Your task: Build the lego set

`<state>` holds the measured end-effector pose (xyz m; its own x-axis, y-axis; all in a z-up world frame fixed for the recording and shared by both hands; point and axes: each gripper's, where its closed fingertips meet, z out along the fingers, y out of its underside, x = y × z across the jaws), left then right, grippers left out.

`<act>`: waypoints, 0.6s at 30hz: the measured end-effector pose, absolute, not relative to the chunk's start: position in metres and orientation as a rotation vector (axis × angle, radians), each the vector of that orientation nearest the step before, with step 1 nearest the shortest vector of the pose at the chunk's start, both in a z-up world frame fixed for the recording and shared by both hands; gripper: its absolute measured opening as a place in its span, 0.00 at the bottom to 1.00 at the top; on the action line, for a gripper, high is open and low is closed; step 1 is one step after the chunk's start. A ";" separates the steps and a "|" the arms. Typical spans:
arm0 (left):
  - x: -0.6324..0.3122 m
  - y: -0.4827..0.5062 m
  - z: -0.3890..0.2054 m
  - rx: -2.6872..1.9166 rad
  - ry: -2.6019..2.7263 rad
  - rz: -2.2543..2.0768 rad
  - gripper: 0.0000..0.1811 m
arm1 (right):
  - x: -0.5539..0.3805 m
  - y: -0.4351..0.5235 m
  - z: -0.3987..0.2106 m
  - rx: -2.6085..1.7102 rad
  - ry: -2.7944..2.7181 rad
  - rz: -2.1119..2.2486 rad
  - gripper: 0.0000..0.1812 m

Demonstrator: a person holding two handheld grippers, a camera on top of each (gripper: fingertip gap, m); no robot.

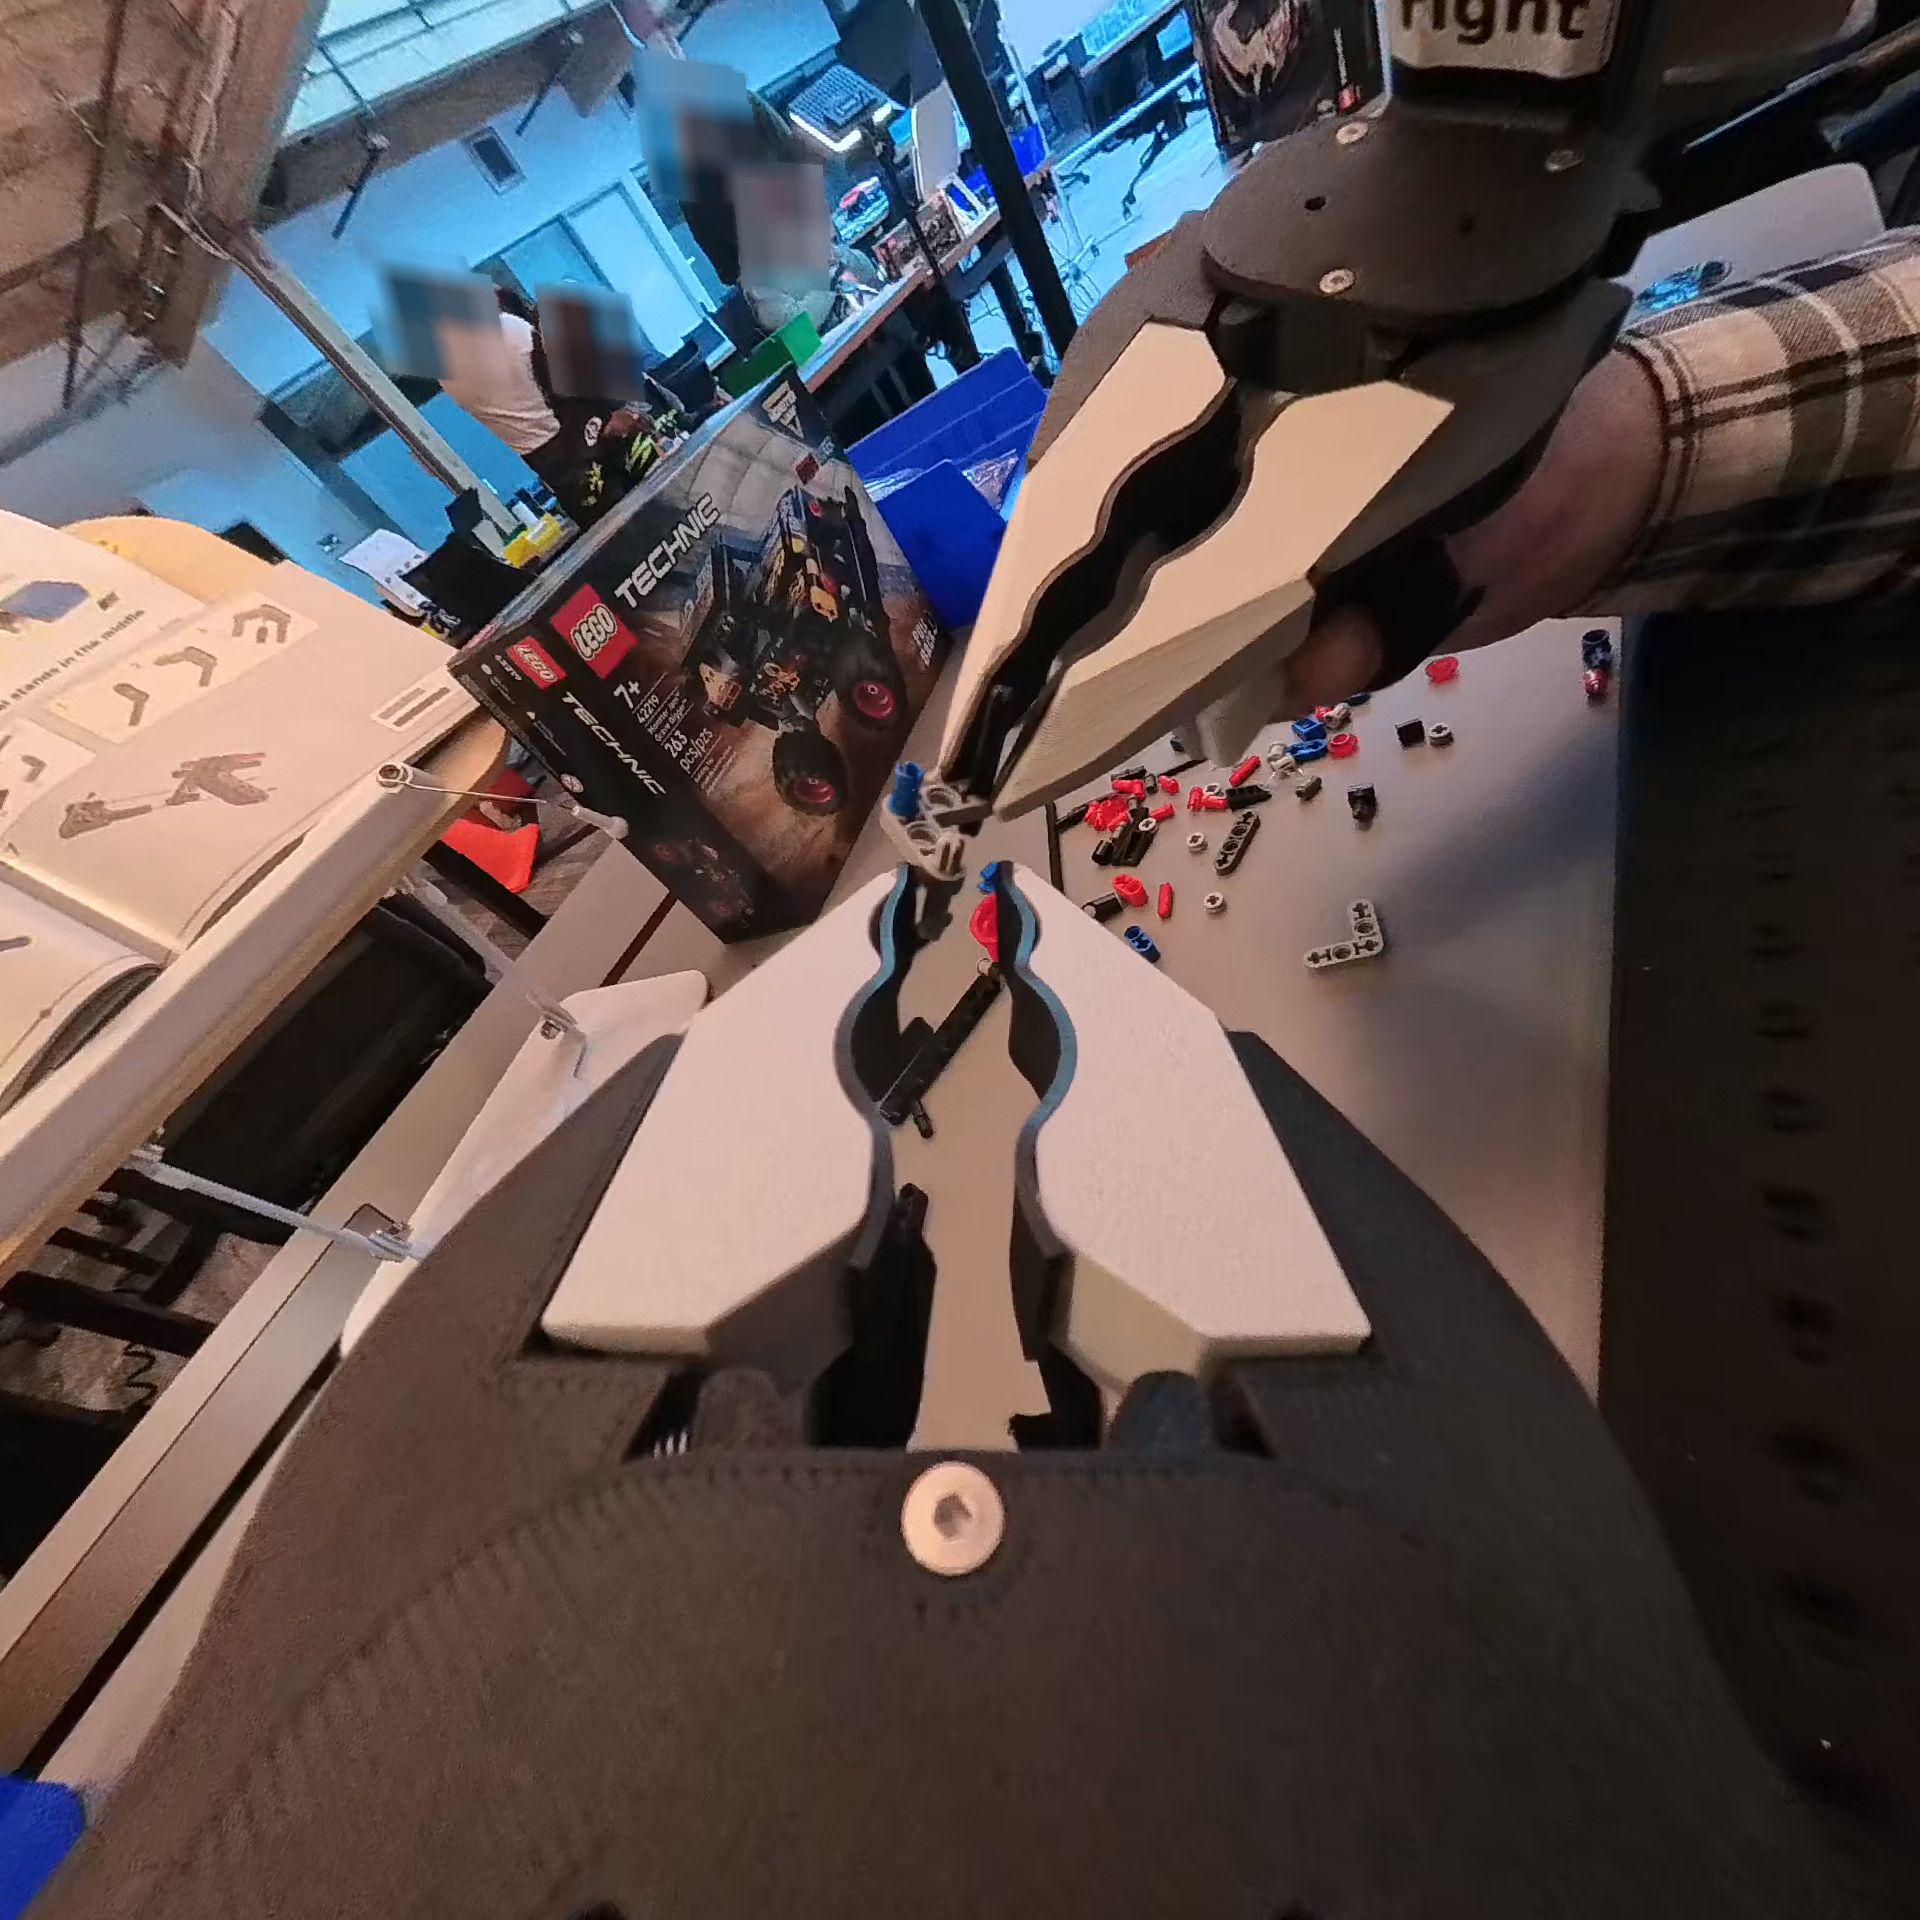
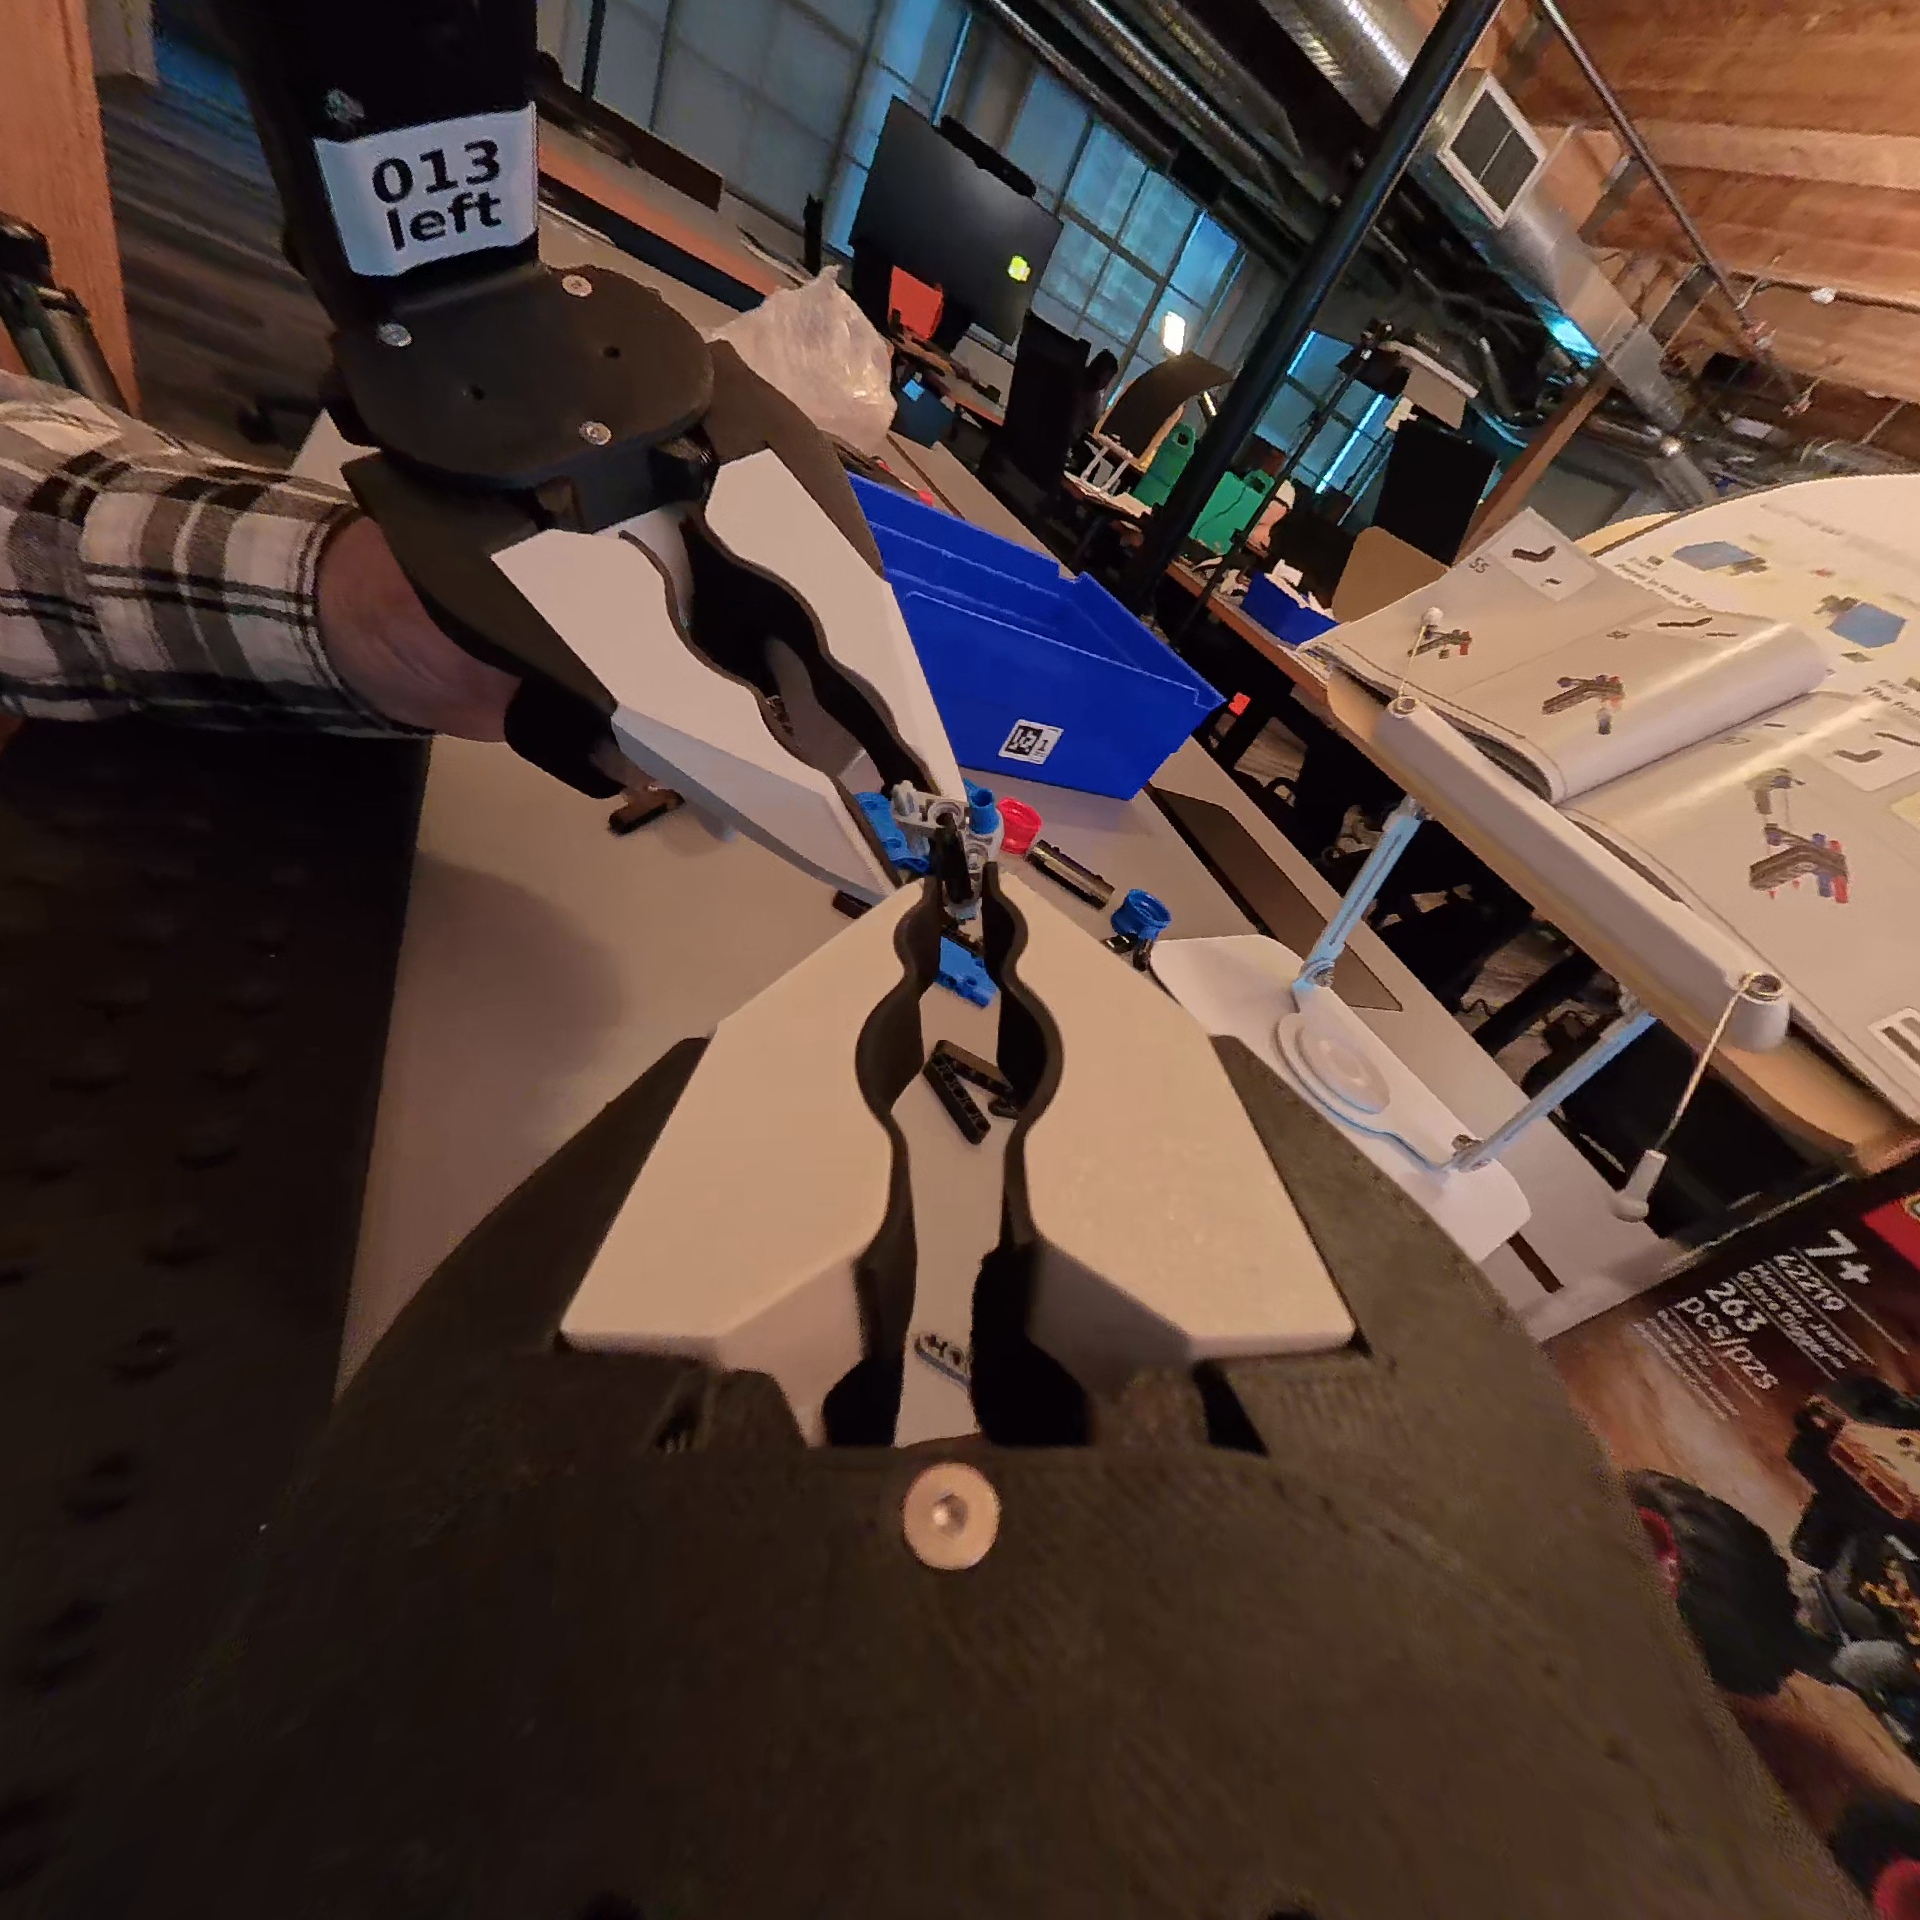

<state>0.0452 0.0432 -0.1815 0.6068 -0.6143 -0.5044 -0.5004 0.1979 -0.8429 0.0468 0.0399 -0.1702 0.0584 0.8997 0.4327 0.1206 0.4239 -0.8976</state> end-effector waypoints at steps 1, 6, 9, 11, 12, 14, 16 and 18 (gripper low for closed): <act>0.045 0.043 -0.181 -1.443 1.006 -0.098 0.07 | 0.046 0.040 -0.170 -0.983 -1.400 0.755 0.03; 0.045 0.045 -0.179 -1.447 0.984 -0.110 0.09 | 0.045 0.041 -0.171 -0.971 -1.404 0.692 0.03; 0.045 0.045 -0.179 -1.453 0.973 -0.116 0.08 | 0.045 0.041 -0.170 -0.960 -1.400 0.668 0.03; 0.043 0.046 -0.177 -1.447 0.965 -0.103 0.05 | 0.044 0.040 -0.171 -0.956 -1.407 0.657 0.03; 0.043 0.046 -0.176 -1.448 0.961 -0.105 0.05 | 0.044 0.040 -0.171 -0.953 -1.405 0.657 0.03; 0.043 0.046 -0.175 -1.445 0.958 -0.100 0.04 | 0.044 0.040 -0.169 -0.947 -1.398 0.660 0.03; 0.043 0.046 -0.175 -1.444 0.958 -0.090 0.04 | 0.044 0.040 -0.169 -0.949 -1.395 0.666 0.03; 0.042 0.047 -0.175 -1.446 0.958 -0.080 0.04 | 0.044 0.040 -0.170 -0.952 -1.392 0.681 0.03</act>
